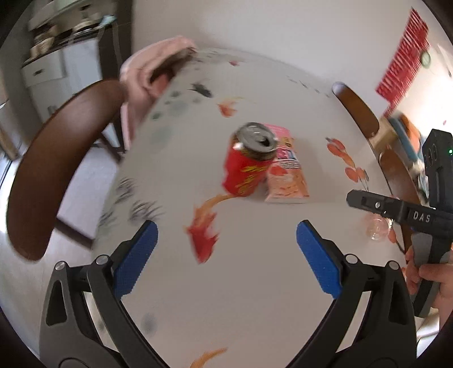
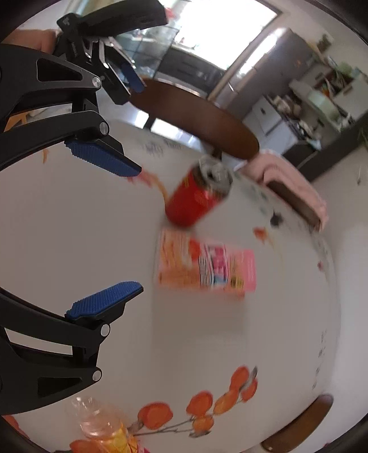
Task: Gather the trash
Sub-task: 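Move both tools back to the table toward the red can and Pretz box, then grasp the red can with the left tool while the right tool grasps the pink Pretz box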
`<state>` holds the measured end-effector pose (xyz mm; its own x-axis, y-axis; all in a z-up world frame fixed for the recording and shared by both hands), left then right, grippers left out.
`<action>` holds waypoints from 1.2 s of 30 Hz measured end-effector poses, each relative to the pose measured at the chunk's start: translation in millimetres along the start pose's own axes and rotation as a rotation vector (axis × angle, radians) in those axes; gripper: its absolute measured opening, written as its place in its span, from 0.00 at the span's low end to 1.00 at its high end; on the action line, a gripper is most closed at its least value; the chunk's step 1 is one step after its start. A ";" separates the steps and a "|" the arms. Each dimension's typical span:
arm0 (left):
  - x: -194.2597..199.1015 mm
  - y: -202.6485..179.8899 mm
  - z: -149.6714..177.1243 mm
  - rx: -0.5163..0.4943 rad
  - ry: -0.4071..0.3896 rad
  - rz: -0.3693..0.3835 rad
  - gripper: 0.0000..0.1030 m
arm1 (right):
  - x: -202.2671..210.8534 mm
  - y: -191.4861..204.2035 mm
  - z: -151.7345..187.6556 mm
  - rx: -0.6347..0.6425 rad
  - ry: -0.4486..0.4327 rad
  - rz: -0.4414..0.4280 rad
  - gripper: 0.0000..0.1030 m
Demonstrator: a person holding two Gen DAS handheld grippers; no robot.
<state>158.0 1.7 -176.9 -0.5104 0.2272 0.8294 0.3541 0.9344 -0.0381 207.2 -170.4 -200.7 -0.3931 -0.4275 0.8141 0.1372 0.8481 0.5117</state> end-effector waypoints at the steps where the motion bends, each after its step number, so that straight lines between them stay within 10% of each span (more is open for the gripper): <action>1: -8.2 -1.8 -6.0 -0.014 0.009 0.008 0.93 | -3.4 -5.3 -3.0 -0.010 0.003 0.003 0.74; 18: -113.0 6.7 -69.4 -0.022 0.063 0.037 0.88 | -70.2 -28.2 -45.1 -0.087 0.080 0.068 0.74; 23: -123.3 10.0 -74.1 -0.026 0.051 0.068 0.62 | -94.9 -14.4 -55.3 -0.082 0.093 0.097 0.76; 36: -108.6 38.5 -63.1 0.006 0.015 0.050 0.62 | -138.4 0.2 -63.3 -0.008 0.053 0.295 0.86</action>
<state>276.5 -4.3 -233.3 -0.4804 0.2692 0.8347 0.3736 0.9239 -0.0829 319.2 -130.9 -295.9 -0.2877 -0.1790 0.9409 0.2457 0.9357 0.2531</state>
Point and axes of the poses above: each gripper's, at about its wrist camera, not at the fingertips, and x roughly against the way its jaws point, y to its left, z to its underside, the point moved 10 cm from there along -x, roughly the way its jaws point, and after that the axes turned 15 degrees about -x, right-handed, at the moved point
